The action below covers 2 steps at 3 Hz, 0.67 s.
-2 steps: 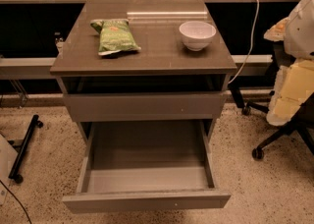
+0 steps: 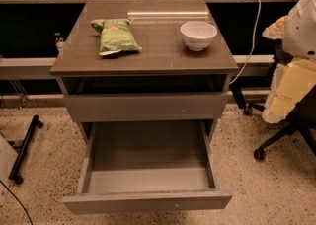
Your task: Place green jalapeno chip bag into middle drawer
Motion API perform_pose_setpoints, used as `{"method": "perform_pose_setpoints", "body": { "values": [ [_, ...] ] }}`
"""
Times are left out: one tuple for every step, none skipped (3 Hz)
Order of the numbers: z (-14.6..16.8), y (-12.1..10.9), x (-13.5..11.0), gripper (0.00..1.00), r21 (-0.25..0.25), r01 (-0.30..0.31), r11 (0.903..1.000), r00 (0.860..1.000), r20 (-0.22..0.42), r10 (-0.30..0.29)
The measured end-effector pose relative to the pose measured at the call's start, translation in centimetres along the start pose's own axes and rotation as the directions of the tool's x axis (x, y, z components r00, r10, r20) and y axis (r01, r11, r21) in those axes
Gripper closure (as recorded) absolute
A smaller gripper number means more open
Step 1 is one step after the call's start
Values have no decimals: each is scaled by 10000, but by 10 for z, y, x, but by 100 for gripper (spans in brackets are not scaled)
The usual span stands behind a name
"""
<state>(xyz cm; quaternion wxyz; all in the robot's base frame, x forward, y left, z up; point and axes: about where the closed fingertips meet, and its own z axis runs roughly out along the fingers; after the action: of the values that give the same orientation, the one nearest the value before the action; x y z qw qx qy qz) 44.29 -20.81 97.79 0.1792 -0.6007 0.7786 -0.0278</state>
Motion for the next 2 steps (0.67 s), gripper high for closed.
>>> {"method": "perform_pose_setpoints", "body": {
  "values": [
    [6,-6,-16,0,34,-44,10000,9971,755,41],
    [14,-12,-34,0,-67,-29,10000,9877,1562,39]
  ]
}}
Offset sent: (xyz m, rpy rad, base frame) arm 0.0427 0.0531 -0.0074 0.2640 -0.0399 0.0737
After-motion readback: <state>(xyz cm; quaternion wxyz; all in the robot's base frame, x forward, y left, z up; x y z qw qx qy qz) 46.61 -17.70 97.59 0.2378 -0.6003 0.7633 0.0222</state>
